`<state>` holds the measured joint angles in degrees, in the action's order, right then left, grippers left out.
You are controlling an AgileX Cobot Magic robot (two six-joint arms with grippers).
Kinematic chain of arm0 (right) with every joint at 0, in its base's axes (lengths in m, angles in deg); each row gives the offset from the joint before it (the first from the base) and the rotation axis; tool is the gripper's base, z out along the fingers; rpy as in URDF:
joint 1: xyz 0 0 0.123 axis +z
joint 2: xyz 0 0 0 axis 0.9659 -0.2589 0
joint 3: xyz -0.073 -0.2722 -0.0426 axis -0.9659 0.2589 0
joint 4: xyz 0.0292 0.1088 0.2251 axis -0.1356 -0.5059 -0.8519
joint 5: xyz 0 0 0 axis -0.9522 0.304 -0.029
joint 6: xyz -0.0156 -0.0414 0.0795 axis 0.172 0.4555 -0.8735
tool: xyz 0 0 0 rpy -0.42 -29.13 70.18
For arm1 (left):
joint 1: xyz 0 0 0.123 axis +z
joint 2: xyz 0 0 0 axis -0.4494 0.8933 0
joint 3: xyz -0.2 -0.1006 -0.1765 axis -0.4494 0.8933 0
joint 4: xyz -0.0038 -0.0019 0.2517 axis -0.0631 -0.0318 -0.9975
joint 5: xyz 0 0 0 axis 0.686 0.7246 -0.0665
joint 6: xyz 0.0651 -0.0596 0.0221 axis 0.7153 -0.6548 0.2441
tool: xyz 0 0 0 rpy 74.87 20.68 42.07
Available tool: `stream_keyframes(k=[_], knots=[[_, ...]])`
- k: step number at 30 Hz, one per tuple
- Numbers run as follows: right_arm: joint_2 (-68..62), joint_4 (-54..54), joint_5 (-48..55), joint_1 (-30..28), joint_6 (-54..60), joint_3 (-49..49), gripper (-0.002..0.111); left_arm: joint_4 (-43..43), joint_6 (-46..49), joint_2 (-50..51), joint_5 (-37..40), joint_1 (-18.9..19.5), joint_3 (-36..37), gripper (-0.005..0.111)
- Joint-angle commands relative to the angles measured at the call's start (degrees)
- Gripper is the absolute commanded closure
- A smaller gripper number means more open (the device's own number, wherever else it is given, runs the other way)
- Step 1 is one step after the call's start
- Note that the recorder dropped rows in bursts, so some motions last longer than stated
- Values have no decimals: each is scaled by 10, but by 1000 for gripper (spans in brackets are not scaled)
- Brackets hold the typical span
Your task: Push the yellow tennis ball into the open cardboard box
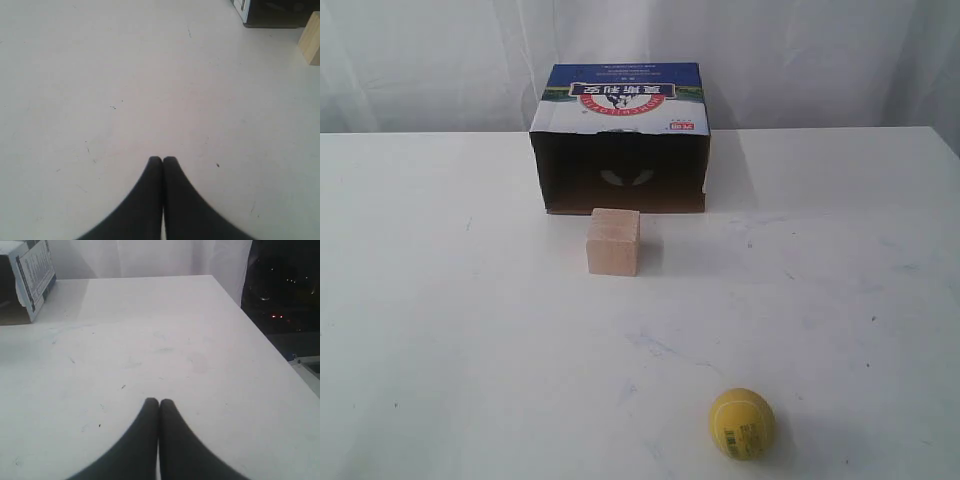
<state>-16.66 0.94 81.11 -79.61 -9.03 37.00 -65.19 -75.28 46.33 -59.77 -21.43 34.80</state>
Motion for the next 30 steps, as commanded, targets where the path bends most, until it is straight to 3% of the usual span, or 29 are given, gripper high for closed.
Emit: stream_keyframes(k=[1, 6, 11, 16, 20, 23, 25, 30], knots=[[3, 10, -12, 0, 18, 0, 108, 6, 1, -3, 0, -3, 1, 107], [3, 35, -89, 0, 150, 0, 108, 6, 1, -3, 0, -3, 1, 107], [3, 24, -249, 0, 115, 0, 108, 6, 1, -3, 0, -3, 1, 107], [3, -7, -458, 0, -69, 0, 108, 6, 1, -3, 0, -3, 1, 107], [3, -70, -501, 0, -310, -1, 108, 6, 1, -3, 0, -3, 1, 107], [3, -70, -573, 0, -446, -58, 108, 6, 1, -3, 0, -3, 1, 107], [-28, -70, -614, -1, -430, -130, 108, 6, 1, -3, 0, -3, 1, 107], [-229, -7, -571, -1, -205, -352, 108, 6, 1, -3, 0, -3, 1, 107]])
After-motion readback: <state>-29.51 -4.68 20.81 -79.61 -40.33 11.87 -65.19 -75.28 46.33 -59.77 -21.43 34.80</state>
